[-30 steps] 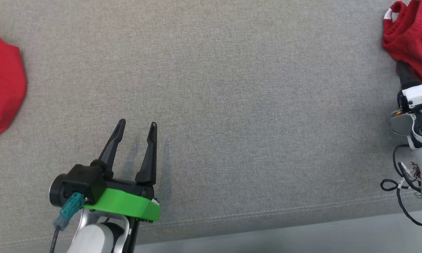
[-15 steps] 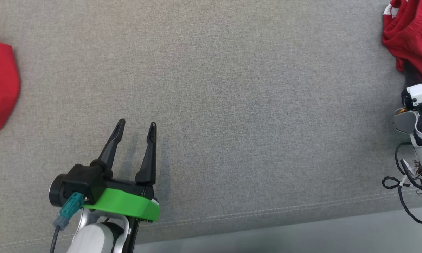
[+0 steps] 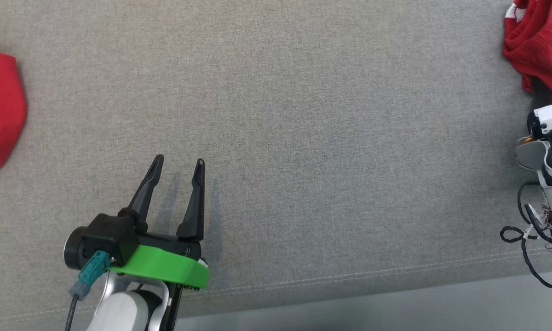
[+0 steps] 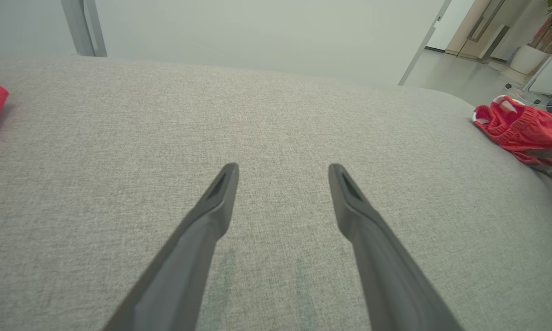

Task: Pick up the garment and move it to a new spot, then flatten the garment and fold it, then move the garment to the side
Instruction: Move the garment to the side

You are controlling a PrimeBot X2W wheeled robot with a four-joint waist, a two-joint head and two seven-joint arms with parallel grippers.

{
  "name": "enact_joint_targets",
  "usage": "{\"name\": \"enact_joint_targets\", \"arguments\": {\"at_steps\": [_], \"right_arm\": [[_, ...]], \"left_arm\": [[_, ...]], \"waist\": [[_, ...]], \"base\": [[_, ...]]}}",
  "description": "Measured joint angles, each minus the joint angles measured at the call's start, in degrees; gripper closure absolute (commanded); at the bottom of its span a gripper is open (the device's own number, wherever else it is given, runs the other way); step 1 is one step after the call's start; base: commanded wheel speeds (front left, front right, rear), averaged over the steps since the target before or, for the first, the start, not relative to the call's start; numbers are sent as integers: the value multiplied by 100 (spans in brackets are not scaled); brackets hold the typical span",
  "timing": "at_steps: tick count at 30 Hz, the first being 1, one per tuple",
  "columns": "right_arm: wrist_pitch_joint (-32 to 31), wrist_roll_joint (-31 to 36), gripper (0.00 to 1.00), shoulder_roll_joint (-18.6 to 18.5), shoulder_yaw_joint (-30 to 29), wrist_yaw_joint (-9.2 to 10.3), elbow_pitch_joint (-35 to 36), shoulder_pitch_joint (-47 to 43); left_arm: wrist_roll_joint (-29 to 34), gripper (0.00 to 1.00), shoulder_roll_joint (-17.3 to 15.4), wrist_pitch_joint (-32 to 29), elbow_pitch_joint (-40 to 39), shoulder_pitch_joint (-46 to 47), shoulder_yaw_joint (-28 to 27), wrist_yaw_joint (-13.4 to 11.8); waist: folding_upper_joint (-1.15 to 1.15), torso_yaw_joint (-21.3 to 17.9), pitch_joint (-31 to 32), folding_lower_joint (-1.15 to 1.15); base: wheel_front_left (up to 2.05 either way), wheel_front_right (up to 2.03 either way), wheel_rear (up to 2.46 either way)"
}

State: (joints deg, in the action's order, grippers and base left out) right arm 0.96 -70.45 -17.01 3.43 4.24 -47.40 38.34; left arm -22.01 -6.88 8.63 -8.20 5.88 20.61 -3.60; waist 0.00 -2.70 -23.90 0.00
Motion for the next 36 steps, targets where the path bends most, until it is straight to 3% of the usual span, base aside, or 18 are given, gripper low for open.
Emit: {"name": "enact_joint_targets", "arguments": {"at_steps": [4,7,8,9,10,17,27,36], "right_arm": [[1,2,52,-9,0,0,-10,15],[1,20,65,-12,2,-1,-18,30],[1,33,65,-12,5,-1,-23,33],[1,40,73,-12,11,-2,-29,37],[1,43,100,-12,18,-5,-35,42],[2,45,100,-5,48,-19,-54,58],[-10,-112,100,337,46,-485,151,218],[-51,-183,100,347,43,-573,66,218]], "left_arm": [[0,0,1,0,3,3,1,0],[0,0,1,1,7,5,1,0],[0,0,1,8,9,5,1,0],[0,0,1,9,11,5,1,0],[0,0,1,9,16,6,1,0],[0,0,1,36,29,15,0,0],[0,0,1,51,91,61,3,0],[-2,0,36,58,203,69,76,14]], "waist": [[0,24,-13,0],[0,40,-22,0],[0,44,-24,0],[0,48,-26,0],[0,51,-27,0],[0,56,-28,0],[0,53,26,0],[0,160,135,0]], "base": [[0,0,0],[0,0,0],[0,0,0],[0,0,0],[0,0,0],[0,0,0],[0,0,0],[0,0,0]]}}
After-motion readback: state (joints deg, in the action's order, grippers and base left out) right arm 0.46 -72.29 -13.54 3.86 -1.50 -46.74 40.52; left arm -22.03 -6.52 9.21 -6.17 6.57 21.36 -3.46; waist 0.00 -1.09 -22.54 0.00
